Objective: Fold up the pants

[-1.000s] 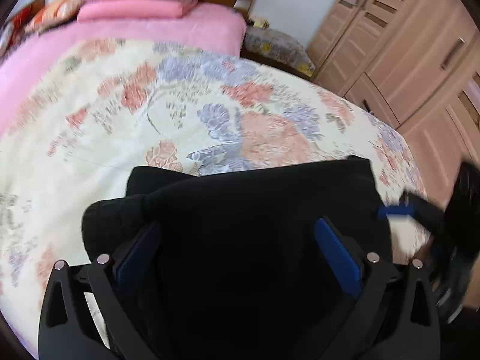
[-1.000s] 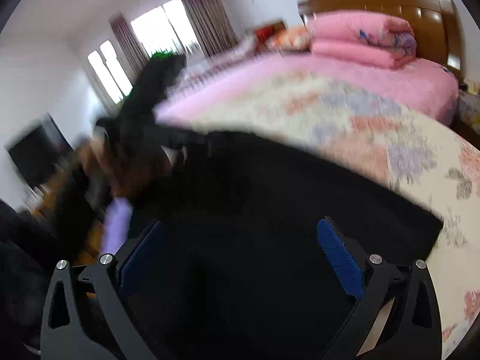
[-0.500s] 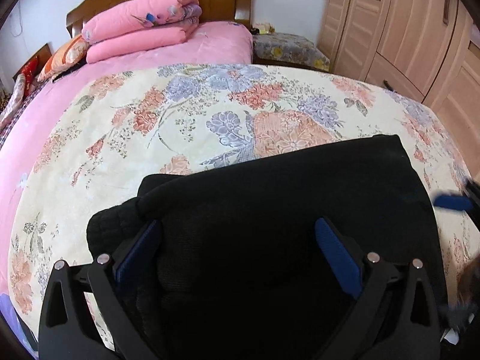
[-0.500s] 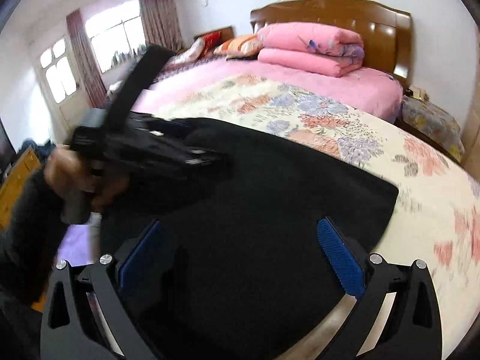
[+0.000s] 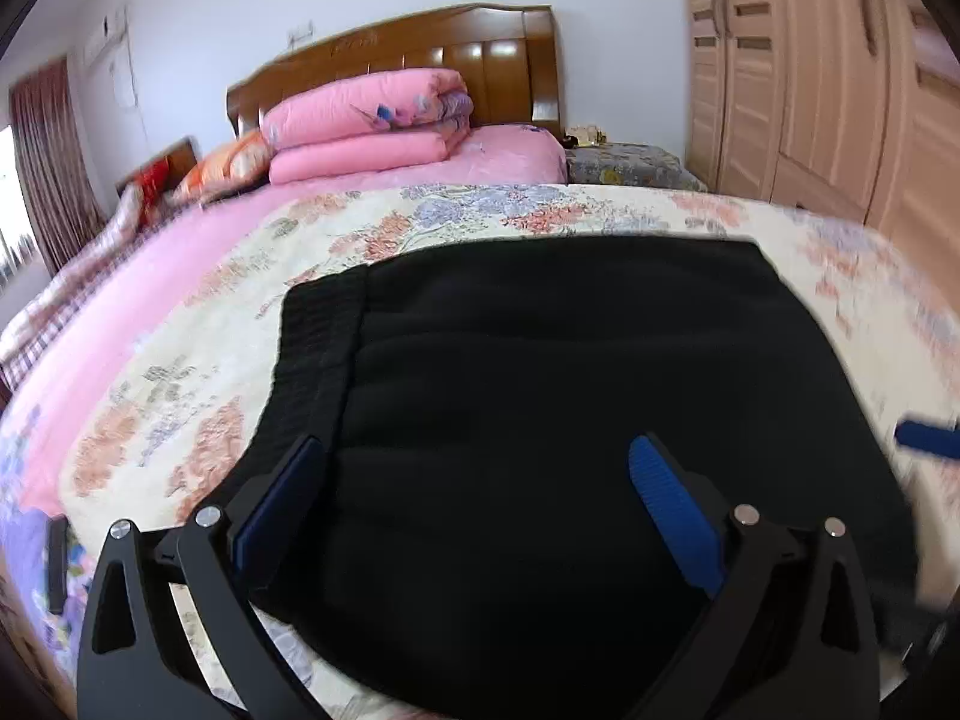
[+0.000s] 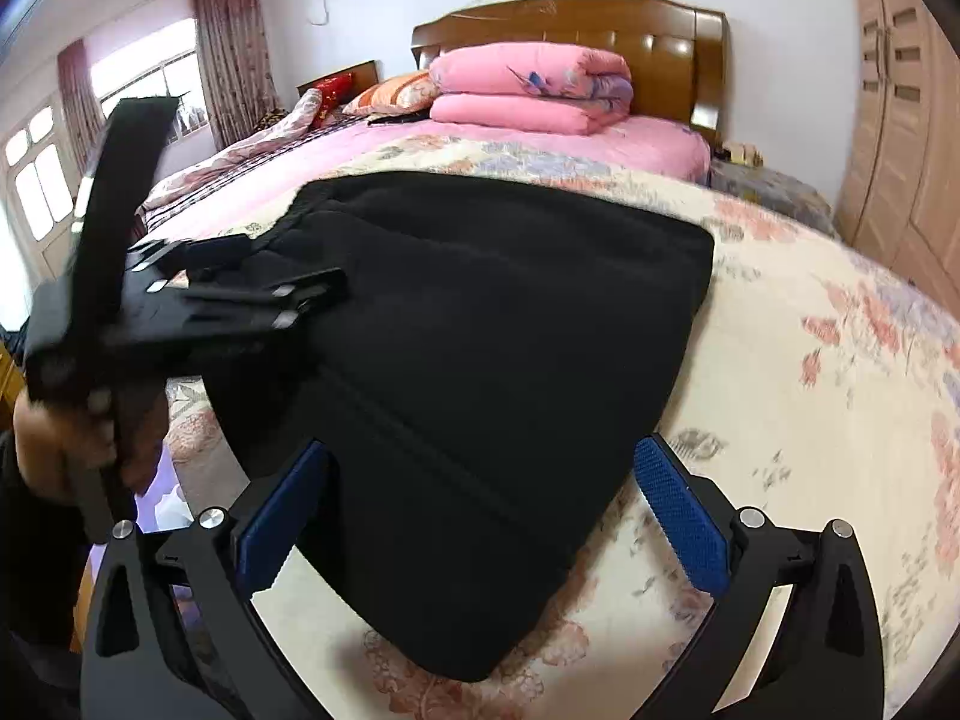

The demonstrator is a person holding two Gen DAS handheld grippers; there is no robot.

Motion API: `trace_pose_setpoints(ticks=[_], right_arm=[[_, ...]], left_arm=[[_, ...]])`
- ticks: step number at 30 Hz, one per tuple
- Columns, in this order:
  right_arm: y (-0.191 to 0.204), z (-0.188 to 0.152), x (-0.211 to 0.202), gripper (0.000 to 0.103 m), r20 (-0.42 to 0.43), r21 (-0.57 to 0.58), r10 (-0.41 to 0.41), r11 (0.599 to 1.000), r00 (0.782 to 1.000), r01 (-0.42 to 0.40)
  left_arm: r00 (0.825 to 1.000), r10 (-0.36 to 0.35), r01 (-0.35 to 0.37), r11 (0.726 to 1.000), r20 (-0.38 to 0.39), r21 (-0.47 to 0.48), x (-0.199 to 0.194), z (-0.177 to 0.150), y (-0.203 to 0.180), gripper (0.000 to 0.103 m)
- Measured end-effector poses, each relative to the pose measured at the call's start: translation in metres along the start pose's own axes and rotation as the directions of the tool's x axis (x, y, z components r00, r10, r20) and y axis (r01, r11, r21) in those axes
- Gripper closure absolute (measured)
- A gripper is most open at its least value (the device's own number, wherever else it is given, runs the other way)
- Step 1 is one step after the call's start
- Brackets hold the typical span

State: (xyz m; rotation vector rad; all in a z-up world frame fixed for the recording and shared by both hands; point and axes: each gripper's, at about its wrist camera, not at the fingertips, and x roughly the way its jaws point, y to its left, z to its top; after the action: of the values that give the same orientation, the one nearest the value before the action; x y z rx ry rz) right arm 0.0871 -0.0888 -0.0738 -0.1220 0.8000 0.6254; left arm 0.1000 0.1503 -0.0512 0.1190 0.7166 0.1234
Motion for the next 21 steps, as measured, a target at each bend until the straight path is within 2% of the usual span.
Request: trace_pose_setpoints(ticks=[1, 6, 10, 15, 21], right_arm=[[-0.002, -0.002, 0.002, 0.004, -0.007, 0.012, 0.001, 1.0, 1.0, -0.001], [-0.011, -0.005, 0.006, 0.004, -0.021, 0.081, 0.029, 0.996, 0.999, -0.027], [-0.006, -0.008, 0.002, 0.004, -0.019, 0.062, 0.016, 0.998, 1.0, -0.015], [-0.006, -0.013, 0.002, 0.004, -0.022, 0.083, 0.041, 0.996, 0.999, -0.039], [0.0, -0.015, 0.0, 0.004, -0.015, 0.062, 0.014, 0.998, 1.0, -0.013]], left_arm=[[1.0, 0.015, -0.015, 1.0, 0.022, 0.012, -0.004, -0.005, -0.001, 0.001], [1.0, -0.002, 0.002, 1.0, 0.016, 0.006, -0.003, -0.009, 0.003, 0.001], [1.0, -0.006, 0.006, 1.0, 0.018, 0.002, -0.005, -0.011, 0.003, 0.001], [1.0, -0.004, 0.004, 1.0, 0.024, 0.005, -0.004, -0.012, 0.002, 0.001], [1.0, -0.011, 0.011, 1.0, 0.02, 0.006, -0.002, -0.012, 0.004, 0.001]])
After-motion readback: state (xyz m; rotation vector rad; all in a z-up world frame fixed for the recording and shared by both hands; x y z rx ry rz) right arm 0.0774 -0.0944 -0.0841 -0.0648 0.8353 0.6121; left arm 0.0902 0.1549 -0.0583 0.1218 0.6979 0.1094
